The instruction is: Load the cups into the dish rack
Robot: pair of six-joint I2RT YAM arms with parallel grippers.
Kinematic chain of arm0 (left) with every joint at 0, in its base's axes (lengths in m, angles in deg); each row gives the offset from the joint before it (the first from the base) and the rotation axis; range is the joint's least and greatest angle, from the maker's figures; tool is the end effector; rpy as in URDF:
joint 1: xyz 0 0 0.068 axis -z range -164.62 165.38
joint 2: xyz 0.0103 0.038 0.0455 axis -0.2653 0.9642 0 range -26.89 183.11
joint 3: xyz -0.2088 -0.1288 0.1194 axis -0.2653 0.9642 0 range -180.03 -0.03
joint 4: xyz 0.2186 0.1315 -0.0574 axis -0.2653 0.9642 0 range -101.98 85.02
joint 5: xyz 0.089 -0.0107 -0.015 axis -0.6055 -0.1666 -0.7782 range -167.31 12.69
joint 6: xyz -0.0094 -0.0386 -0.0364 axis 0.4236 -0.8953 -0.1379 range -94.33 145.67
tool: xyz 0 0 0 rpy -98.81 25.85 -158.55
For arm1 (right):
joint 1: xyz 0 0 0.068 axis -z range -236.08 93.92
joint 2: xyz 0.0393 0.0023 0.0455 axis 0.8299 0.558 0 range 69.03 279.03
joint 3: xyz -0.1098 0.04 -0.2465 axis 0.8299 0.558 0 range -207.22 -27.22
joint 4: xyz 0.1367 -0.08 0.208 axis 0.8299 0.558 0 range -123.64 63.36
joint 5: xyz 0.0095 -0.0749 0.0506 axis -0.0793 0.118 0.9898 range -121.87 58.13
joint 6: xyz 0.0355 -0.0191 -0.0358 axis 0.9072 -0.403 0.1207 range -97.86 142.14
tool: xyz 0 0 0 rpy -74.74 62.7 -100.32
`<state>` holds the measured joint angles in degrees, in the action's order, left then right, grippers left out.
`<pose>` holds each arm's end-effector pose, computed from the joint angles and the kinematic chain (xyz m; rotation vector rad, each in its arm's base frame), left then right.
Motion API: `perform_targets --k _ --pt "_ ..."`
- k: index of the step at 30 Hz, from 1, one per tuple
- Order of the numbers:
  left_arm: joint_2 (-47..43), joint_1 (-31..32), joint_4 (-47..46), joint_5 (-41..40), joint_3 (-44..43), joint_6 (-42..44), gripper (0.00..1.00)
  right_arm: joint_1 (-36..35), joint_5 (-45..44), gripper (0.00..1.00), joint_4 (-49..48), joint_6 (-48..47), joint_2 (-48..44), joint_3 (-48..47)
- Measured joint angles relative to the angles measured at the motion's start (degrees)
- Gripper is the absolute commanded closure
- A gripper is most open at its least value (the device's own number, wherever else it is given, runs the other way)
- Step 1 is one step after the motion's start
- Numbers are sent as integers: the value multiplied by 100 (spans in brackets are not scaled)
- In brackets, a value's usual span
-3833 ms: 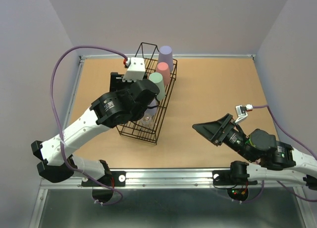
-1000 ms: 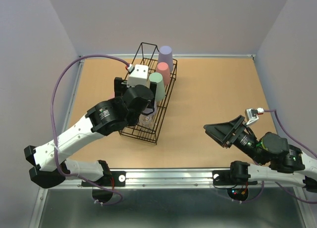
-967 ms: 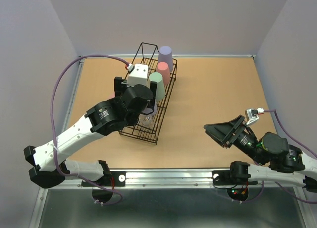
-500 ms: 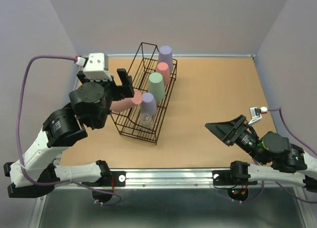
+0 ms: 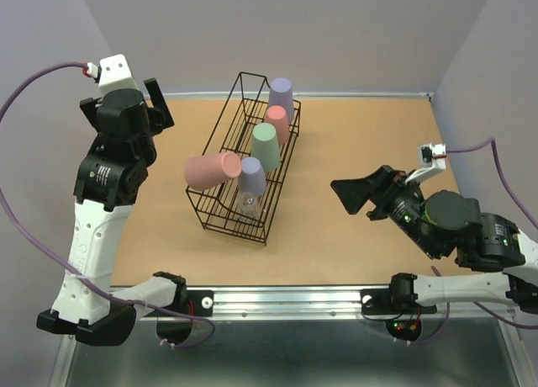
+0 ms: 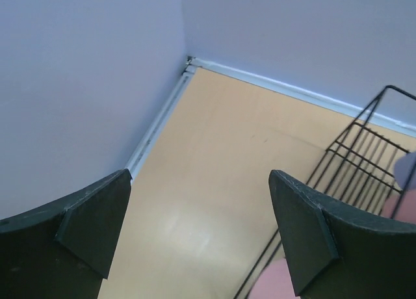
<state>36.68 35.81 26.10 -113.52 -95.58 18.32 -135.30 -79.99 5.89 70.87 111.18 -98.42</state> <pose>0.1766 -0.0433 0.5197 -0.2833 1.6348 0.1617 0.0458 0.0987 0.4442 0.1596 1.7743 0.9216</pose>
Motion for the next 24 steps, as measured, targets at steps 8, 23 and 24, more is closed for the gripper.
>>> perform_targets --k 8,23,24 --pt "-90 -1152 -107 538 232 -227 1 2 -1687 0 120 -2402 1585 -2367" --pt "-1377 -1641 -1408 350 2656 -522 1 2 -3248 0 205 -4085 673 -2564" --pt "-1495 -1641 -1589 354 2914 -511 1 2 -3244 0 212 -4129 697 -2562"
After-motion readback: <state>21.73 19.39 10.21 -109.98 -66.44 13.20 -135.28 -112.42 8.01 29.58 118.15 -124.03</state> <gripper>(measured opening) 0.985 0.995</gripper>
